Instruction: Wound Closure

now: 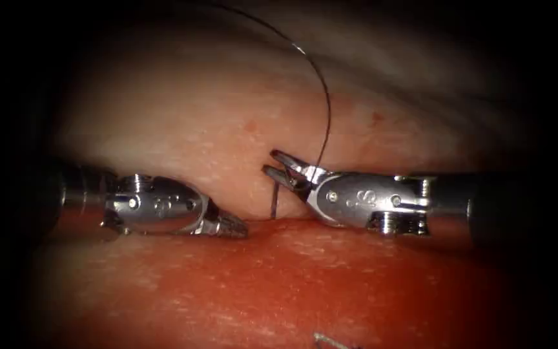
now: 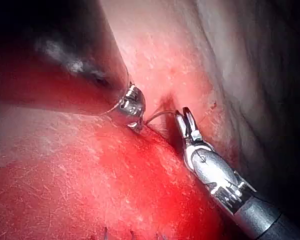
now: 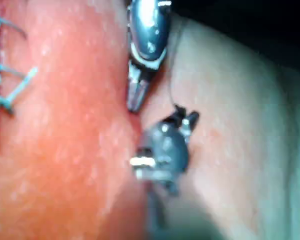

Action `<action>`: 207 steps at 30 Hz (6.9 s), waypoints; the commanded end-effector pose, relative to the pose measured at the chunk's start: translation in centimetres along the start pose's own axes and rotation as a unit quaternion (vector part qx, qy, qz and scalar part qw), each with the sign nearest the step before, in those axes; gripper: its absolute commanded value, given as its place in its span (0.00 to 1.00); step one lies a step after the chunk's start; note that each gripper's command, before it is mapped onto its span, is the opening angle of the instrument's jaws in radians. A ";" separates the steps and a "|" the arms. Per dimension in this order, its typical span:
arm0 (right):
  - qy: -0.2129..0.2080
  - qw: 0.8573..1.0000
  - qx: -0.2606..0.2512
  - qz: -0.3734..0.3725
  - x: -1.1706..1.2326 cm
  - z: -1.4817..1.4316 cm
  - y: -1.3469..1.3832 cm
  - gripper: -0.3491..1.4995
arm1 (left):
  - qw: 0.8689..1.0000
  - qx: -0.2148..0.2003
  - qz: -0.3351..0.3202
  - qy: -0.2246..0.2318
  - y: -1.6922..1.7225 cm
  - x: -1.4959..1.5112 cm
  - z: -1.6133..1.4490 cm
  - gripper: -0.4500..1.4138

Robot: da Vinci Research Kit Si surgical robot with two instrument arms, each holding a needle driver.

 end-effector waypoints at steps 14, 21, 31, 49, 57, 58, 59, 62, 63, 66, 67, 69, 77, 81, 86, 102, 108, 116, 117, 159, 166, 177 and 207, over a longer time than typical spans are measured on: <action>-0.068 0.997 0.035 0.002 0.24 0.16 -0.19 0.00 | 1.000 -0.002 0.000 0.000 0.03 -0.04 0.08 0.07; -0.153 0.987 0.040 -0.010 0.22 0.11 -0.29 0.00 | 1.000 -0.001 0.000 0.000 0.04 -0.05 0.09 0.07; -0.203 0.977 0.052 0.027 0.06 0.13 -0.35 0.00 | 1.000 0.000 0.000 0.000 0.04 -0.05 0.11 0.07; -0.250 0.963 0.093 0.044 -0.08 0.13 -0.50 0.00 | 1.000 -0.001 0.001 0.000 0.05 -0.07 0.10 0.06; -0.268 0.956 0.099 0.061 -0.19 0.10 -0.52 0.00 | 1.000 -0.001 0.001 -0.001 0.05 -0.07 0.10 0.06; -0.269 0.956 0.099 0.064 -0.20 0.10 -0.52 0.00 | 1.000 -0.001 0.001 -0.001 0.05 -0.07 0.10 0.06; -0.270 0.955 0.100 0.066 -0.22 0.09 -0.52 0.00 | 1.000 -0.001 0.001 -0.001 0.05 -0.07 0.10 0.06; -0.276 0.952 0.107 0.070 -0.26 0.09 -0.53 0.00 | 1.000 -0.001 0.001 -0.001 0.05 -0.07 0.10 0.06; -0.279 0.951 0.107 0.073 -0.26 0.10 -0.53 0.00 | 1.000 -0.001 0.001 -0.001 0.05 -0.07 0.10 0.06; -0.283 0.949 0.111 0.078 -0.28 0.09 -0.55 0.00 | 1.000 -0.001 0.001 -0.001 0.06 -0.07 0.10 0.06; -0.285 0.948 0.114 0.081 -0.28 0.09 -0.55 0.00 | 1.000 -0.001 0.001 -0.001 0.06 -0.07 0.10 0.06; -0.288 0.945 0.122 0.092 -0.31 0.08 -0.58 0.00 | 1.000 -0.001 0.001 -0.001 0.06 -0.07 0.10 0.06; -0.305 0.934 0.142 0.118 -0.39 0.08 -0.66 0.00 | 1.000 -0.001 0.001 0.000 0.06 -0.07 0.09 0.06; -0.297 0.937 0.136 0.122 -0.36 0.09 -0.61 0.00 | 1.000 -0.002 0.001 0.000 0.06 -0.07 0.08 0.06; -0.243 0.959 0.090 0.116 -0.16 0.10 -0.38 0.00 | 1.000 -0.002 0.001 0.000 0.06 -0.06 0.08 0.06; -0.094 0.995 0.020 -0.020 0.33 0.11 0.04 0.00 | 1.000 -0.001 -0.003 0.000 0.17 0.08 0.15 0.08; -0.068 0.997 0.003 -0.041 0.46 0.09 0.15 0.00 | 1.000 0.000 -0.005 0.002 0.21 0.16 0.21 0.10; -0.068 0.996 -0.009 -0.060 0.52 0.09 0.23 0.00 | 1.000 -0.003 -0.006 0.005 0.24 0.21 0.26 0.10; -0.069 0.996 -0.009 -0.060 0.53 0.09 0.23 0.00 | 1.000 -0.003 -0.005 0.005 0.24 0.20 0.26 0.10; -0.158 0.948 0.137 0.240 0.37 0.53 0.74 0.00 | 1.000 -0.006 0.002 0.001 0.12 -0.11 0.36 0.09; -0.149 0.949 0.134 0.242 0.32 0.56 0.82 0.00 | 1.000 -0.006 0.002 0.001 0.12 -0.12 0.37 0.09; -0.130 0.950 0.108 0.265 0.38 0.53 0.89 0.00 | 1.000 -0.006 0.002 0.001 0.13 -0.12 0.36 0.09; -0.202 0.876 0.167 0.405 0.28 0.73 0.85 0.00 | 1.000 -0.006 0.004 0.001 0.13 -0.16 0.36 0.08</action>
